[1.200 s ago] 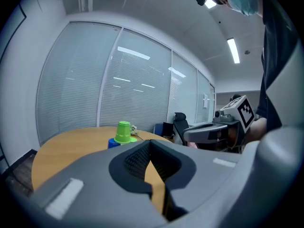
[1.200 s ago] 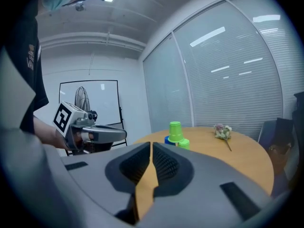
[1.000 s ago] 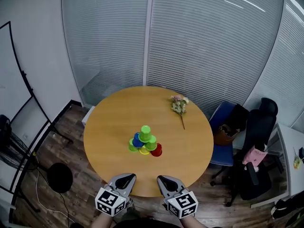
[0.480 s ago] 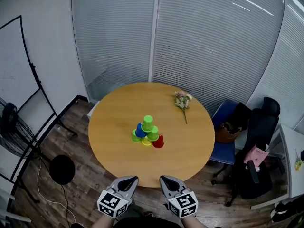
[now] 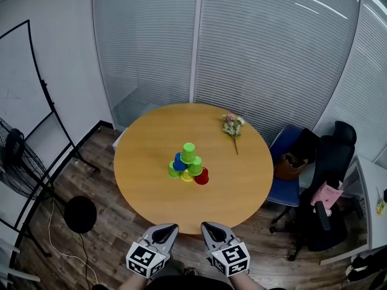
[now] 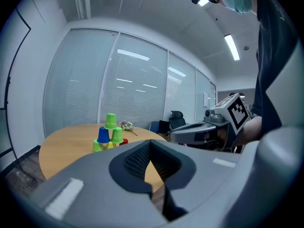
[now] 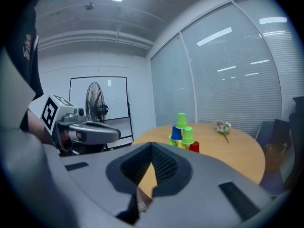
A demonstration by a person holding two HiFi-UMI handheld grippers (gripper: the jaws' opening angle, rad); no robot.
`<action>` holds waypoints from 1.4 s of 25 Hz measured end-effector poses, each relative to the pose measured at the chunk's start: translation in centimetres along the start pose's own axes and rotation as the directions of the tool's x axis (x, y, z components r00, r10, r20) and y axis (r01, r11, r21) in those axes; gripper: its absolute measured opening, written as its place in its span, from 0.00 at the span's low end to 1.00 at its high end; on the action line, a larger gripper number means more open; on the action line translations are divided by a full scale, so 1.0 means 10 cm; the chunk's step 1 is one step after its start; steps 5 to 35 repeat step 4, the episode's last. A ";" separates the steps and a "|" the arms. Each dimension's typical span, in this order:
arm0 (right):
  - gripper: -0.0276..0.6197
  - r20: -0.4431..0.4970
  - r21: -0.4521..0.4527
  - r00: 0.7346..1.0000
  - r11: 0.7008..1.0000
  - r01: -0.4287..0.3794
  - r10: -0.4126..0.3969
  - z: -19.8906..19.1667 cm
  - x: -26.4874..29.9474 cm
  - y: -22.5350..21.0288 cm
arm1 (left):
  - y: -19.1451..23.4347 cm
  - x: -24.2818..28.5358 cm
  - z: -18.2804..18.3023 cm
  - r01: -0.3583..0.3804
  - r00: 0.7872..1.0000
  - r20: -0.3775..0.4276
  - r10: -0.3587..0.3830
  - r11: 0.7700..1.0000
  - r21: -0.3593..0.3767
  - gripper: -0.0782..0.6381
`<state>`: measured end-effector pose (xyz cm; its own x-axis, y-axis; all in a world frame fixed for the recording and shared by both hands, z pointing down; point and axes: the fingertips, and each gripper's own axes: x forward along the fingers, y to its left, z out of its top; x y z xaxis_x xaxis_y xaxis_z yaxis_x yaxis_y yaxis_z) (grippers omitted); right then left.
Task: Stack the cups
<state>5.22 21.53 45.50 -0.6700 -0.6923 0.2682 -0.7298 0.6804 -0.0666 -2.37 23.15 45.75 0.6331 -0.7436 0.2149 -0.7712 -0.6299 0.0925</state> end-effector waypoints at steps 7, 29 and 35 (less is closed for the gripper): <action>0.06 0.004 -0.004 1.000 1.000 0.001 -0.001 0.01 0.01 -0.02 | -0.01 0.02 0.01 0.001 1.000 0.006 -0.001 1.000 -0.001 0.12; 0.06 0.004 -0.004 1.000 1.000 0.001 -0.001 0.01 0.01 -0.02 | -0.01 0.02 0.01 0.001 1.000 0.006 -0.001 1.000 -0.001 0.12; 0.06 0.004 -0.004 1.000 1.000 0.001 -0.001 0.01 0.01 -0.02 | -0.01 0.02 0.01 0.001 1.000 0.006 -0.001 1.000 -0.001 0.12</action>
